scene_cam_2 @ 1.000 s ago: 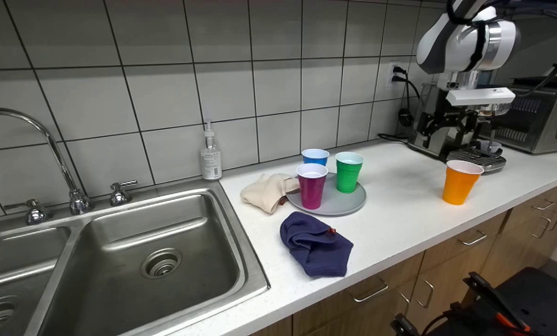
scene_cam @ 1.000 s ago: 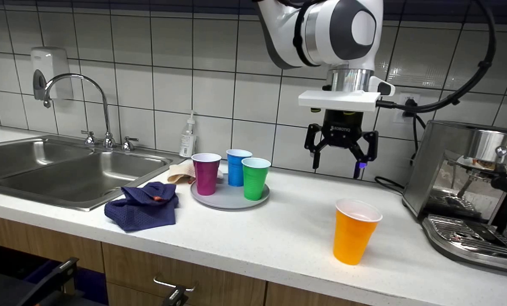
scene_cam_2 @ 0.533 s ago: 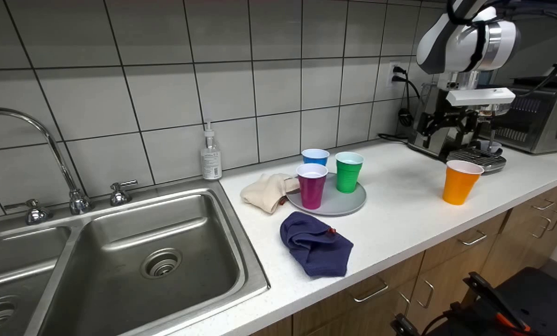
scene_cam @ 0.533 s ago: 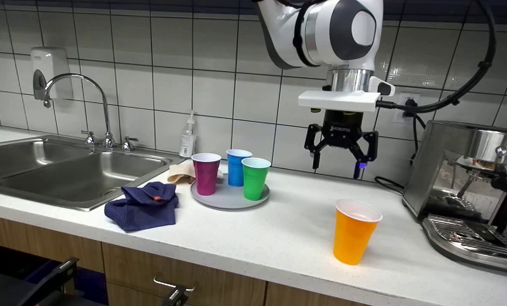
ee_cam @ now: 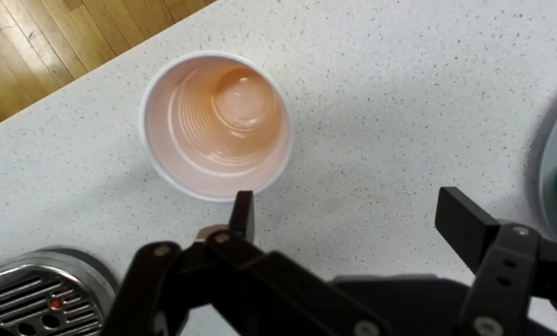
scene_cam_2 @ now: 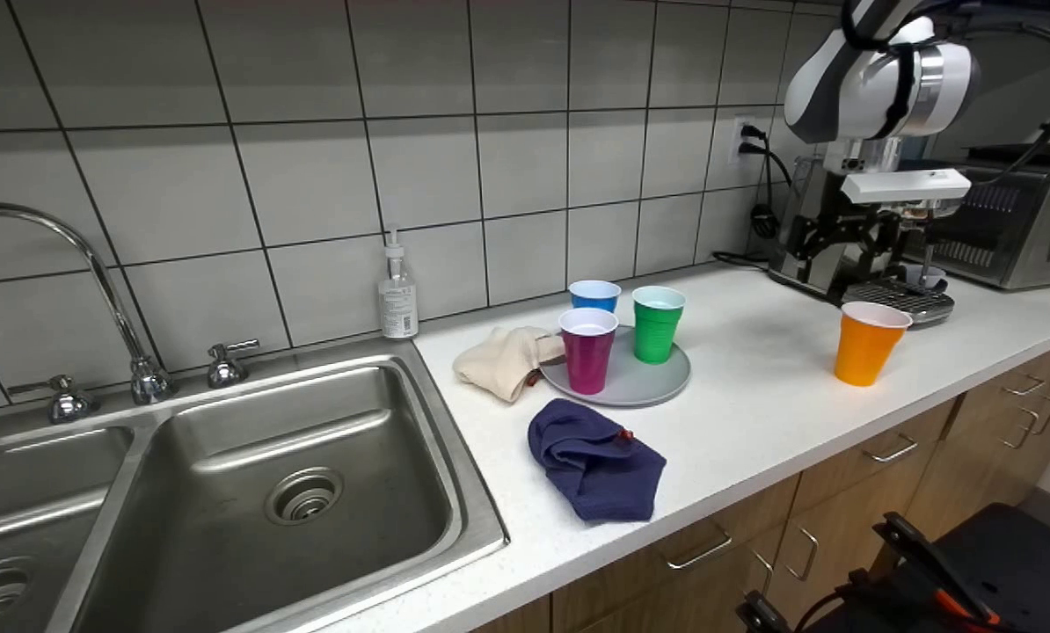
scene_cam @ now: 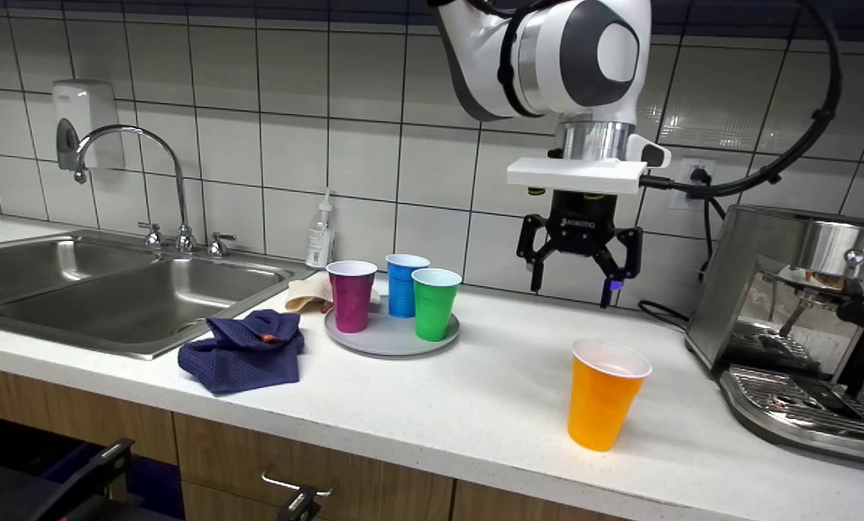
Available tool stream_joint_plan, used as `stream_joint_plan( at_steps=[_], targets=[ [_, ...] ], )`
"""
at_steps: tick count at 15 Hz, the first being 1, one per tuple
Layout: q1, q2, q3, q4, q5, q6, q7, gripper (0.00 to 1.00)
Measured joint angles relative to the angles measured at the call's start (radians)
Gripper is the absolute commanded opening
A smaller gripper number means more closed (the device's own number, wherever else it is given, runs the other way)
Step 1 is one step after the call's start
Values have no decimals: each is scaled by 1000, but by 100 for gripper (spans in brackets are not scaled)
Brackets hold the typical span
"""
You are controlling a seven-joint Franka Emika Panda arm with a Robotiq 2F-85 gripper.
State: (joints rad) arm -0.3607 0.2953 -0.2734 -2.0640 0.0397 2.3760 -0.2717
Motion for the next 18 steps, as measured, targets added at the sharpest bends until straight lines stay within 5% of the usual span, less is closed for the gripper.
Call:
stream_joint_plan(
  at_steps=[18],
  targets=[
    [-6,83,0,-3,-1,19,-8,100]
  ],
)
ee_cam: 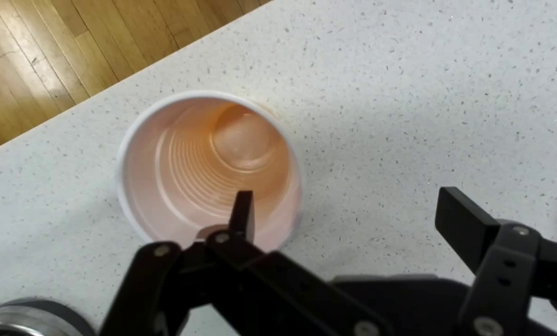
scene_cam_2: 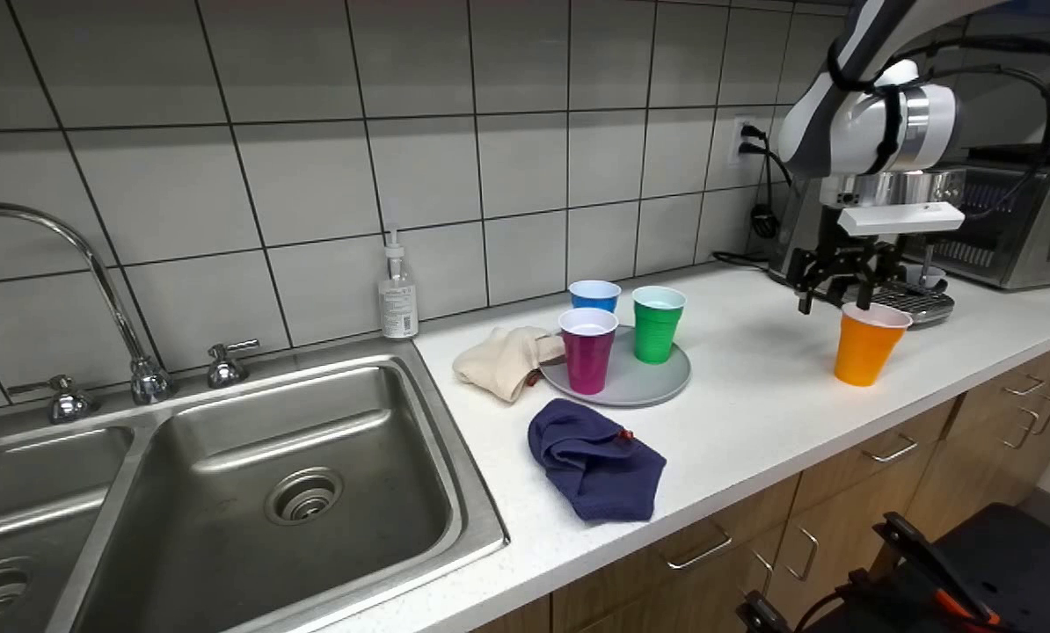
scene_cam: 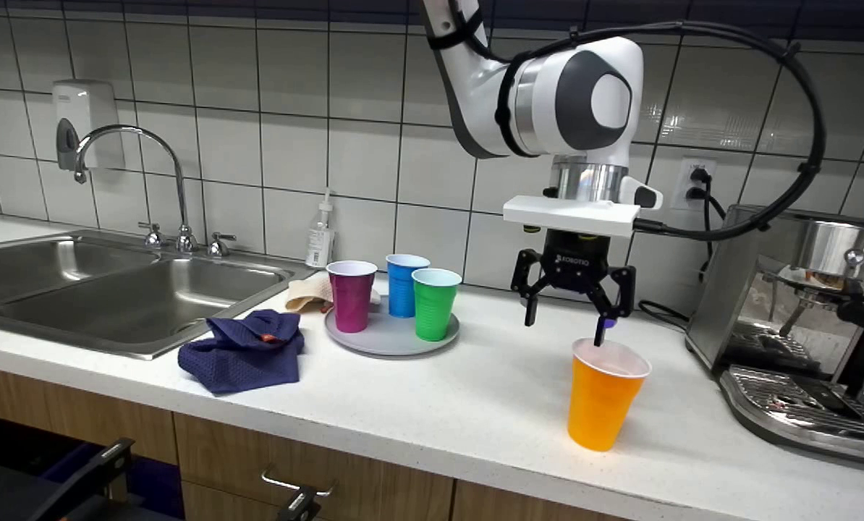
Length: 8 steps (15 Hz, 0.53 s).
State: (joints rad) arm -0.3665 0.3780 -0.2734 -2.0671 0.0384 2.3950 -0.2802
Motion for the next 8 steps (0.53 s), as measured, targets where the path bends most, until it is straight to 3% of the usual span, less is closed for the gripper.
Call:
stream_joint_plan(
  at_steps=[3,4,5,8],
  targets=[
    [-6,11,0,0,0,0,-2,100],
    [-8,14,0,0,0,0,-3,75],
    [-10,16,0,0,0,0,-6,74],
    [-12,17,0,0,0,1,-19,49]
  ],
)
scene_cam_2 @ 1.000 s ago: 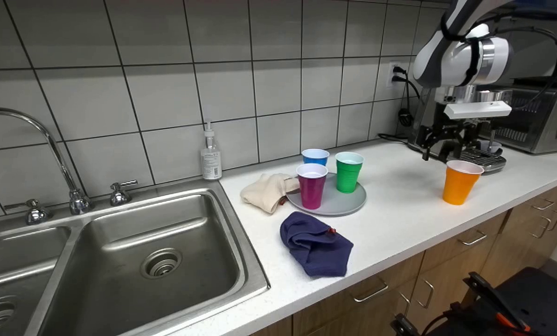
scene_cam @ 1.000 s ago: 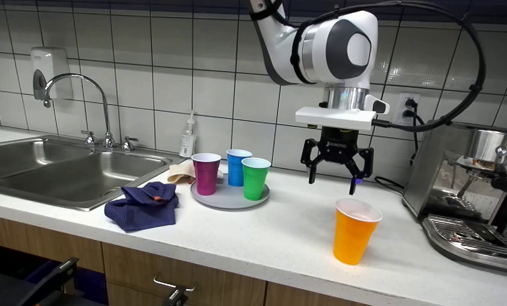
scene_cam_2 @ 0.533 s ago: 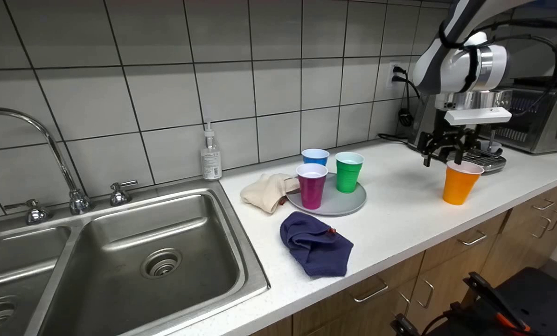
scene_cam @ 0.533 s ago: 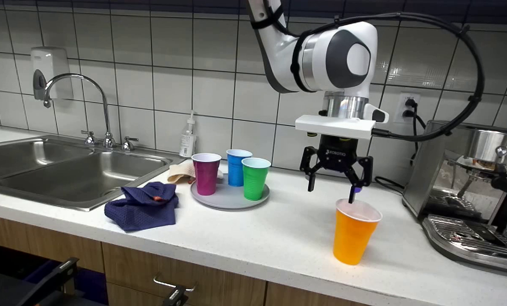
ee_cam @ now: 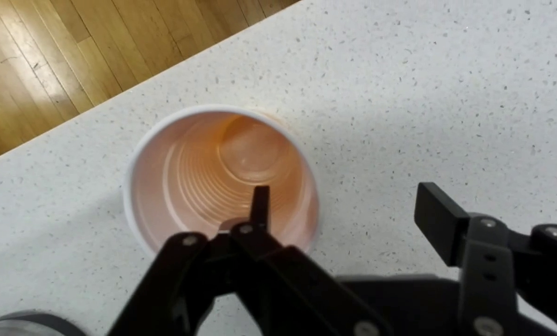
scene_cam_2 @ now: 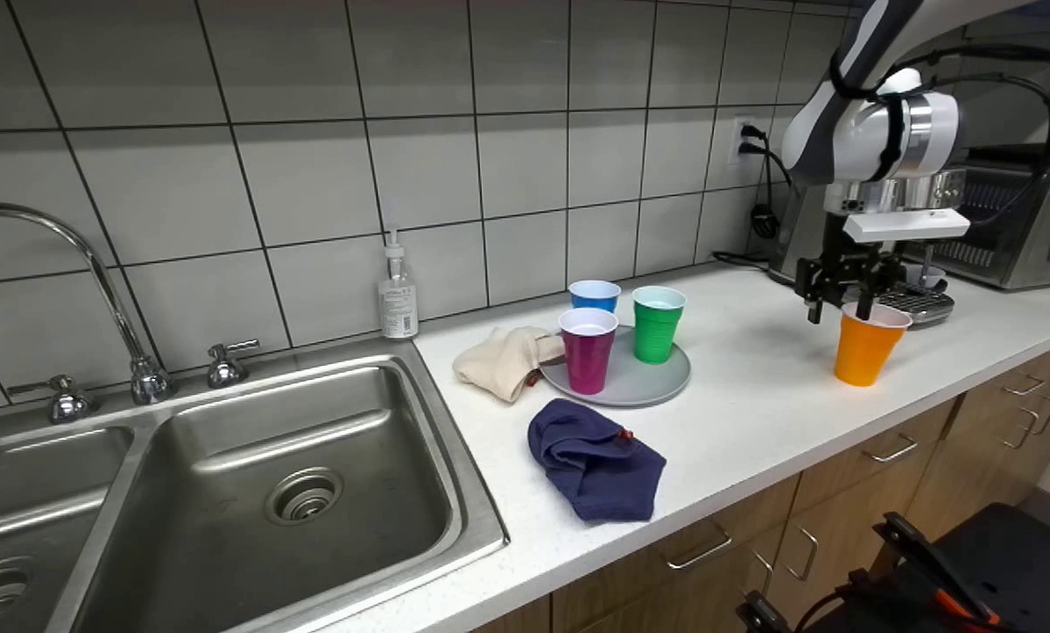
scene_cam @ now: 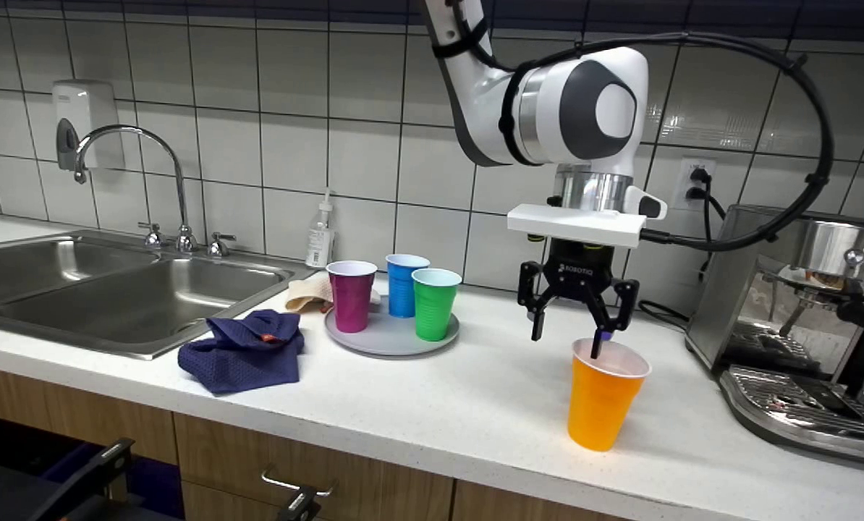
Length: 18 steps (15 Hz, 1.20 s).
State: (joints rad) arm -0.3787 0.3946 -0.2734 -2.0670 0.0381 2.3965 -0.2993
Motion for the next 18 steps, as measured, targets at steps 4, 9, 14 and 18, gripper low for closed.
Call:
stream_joint_plan(
  at_steps=[4,9,14,18],
  targets=[
    [0,0,0,0,0,3,-4,18],
    [-3,0,0,0,0,4,-6,0],
    [-9,-2,-1,5,-1,7,-7,1],
    [-9,-13,1,5,-6,8,-29,1]
  ],
)
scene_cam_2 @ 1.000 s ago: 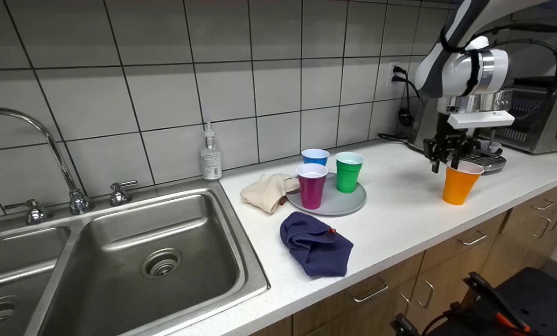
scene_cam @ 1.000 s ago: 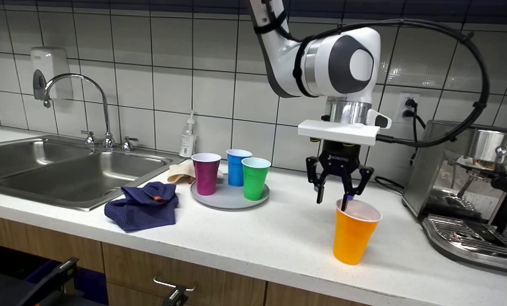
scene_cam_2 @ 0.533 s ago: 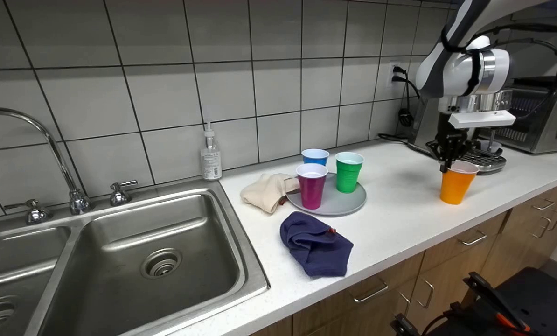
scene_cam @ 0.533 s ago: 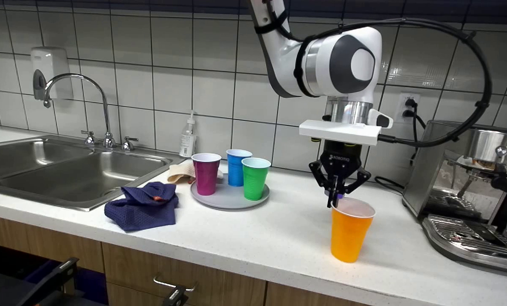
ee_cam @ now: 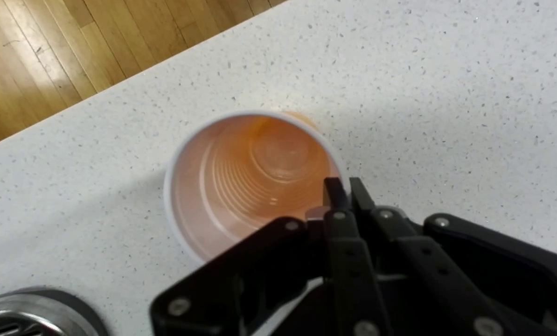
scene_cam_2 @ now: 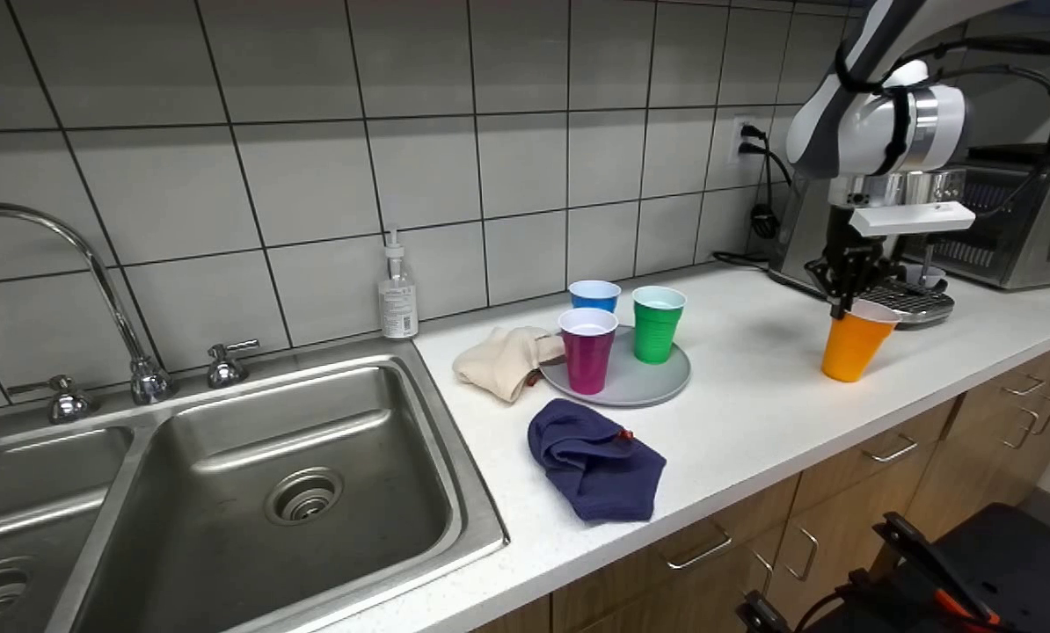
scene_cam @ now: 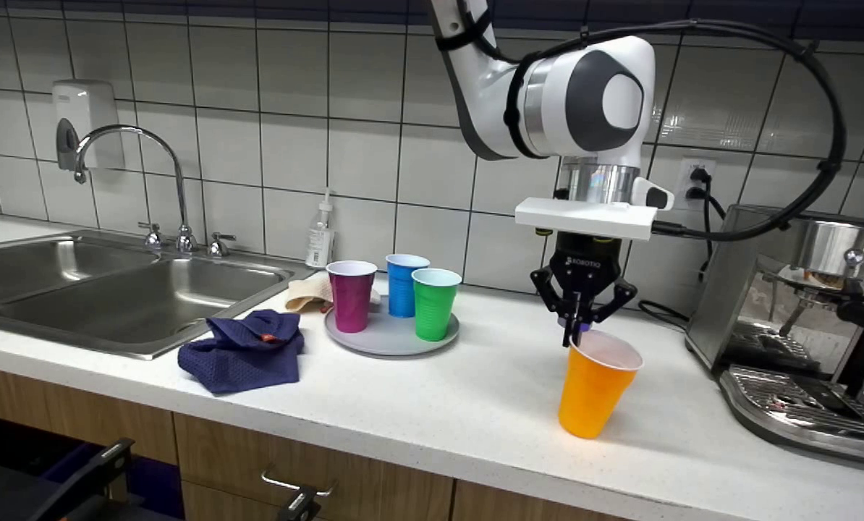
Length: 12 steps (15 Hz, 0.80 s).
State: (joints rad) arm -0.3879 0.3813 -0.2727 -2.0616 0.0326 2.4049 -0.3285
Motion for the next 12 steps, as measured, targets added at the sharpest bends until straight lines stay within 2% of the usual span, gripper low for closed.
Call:
stream_joint_plan(
  at_steps=[7,12],
  targets=[
    [8,-64,25,-13,-35,11,-112,1],
    [29,-117,49,-66,-60,34,-187,1]
  ],
)
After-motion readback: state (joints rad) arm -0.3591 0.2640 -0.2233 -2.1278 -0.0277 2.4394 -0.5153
